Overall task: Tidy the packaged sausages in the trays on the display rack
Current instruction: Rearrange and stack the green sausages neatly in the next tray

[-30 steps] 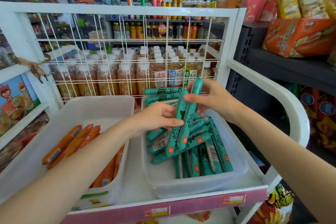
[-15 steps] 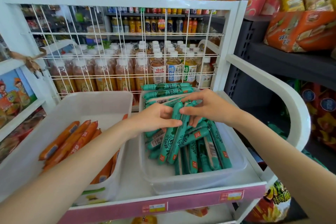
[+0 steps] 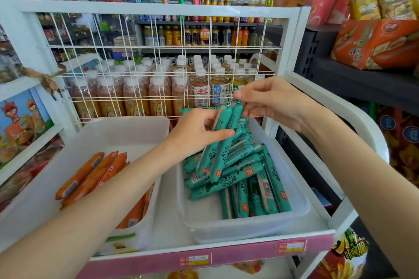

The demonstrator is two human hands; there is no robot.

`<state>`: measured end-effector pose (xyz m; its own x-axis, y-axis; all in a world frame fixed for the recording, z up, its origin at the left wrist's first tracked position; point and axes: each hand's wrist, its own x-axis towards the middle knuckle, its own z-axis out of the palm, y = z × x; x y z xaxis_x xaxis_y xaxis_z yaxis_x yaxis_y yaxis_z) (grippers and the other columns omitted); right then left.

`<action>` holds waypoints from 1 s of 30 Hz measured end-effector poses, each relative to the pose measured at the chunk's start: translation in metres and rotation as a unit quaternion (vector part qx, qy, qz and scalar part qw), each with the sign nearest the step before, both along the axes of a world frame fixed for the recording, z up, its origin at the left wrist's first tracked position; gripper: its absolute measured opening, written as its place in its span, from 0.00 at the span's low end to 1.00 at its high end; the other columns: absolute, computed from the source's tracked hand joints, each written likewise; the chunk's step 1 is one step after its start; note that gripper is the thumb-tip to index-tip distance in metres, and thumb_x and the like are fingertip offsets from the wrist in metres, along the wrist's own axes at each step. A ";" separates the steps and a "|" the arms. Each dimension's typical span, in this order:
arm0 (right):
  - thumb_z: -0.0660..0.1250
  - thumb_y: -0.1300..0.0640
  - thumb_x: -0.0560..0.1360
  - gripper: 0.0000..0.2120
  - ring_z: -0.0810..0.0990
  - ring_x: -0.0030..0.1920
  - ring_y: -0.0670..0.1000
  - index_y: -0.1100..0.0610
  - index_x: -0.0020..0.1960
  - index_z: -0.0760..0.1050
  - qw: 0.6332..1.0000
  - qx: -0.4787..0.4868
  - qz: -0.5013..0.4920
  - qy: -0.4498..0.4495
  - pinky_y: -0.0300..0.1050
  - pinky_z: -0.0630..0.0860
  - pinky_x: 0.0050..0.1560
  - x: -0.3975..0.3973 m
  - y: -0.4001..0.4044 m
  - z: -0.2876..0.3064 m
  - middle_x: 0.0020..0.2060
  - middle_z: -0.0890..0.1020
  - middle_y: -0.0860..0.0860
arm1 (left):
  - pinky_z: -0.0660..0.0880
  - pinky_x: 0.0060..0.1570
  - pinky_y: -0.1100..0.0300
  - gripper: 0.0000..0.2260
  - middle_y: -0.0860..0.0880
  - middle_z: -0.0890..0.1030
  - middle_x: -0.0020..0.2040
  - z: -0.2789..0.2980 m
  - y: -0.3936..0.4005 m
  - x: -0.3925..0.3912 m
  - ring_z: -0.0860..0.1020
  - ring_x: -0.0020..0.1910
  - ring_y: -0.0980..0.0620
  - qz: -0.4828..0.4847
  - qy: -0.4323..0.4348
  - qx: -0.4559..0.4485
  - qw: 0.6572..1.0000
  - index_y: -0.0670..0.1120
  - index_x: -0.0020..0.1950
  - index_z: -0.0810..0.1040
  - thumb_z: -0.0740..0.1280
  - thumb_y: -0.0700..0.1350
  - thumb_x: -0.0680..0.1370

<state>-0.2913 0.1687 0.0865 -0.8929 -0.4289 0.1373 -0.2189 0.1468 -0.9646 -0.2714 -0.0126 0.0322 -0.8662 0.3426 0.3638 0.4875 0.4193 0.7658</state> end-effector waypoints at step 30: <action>0.69 0.56 0.64 0.08 0.73 0.32 0.46 0.61 0.37 0.75 1.000 -0.015 0.011 0.017 0.34 0.70 0.33 -0.009 -0.020 0.006 0.34 0.80 0.52 | 0.77 0.43 0.52 0.07 0.49 0.83 0.42 0.030 -0.003 0.006 0.80 0.41 0.50 0.121 0.094 -0.159 0.975 0.49 0.42 0.77 0.71 0.51 0.71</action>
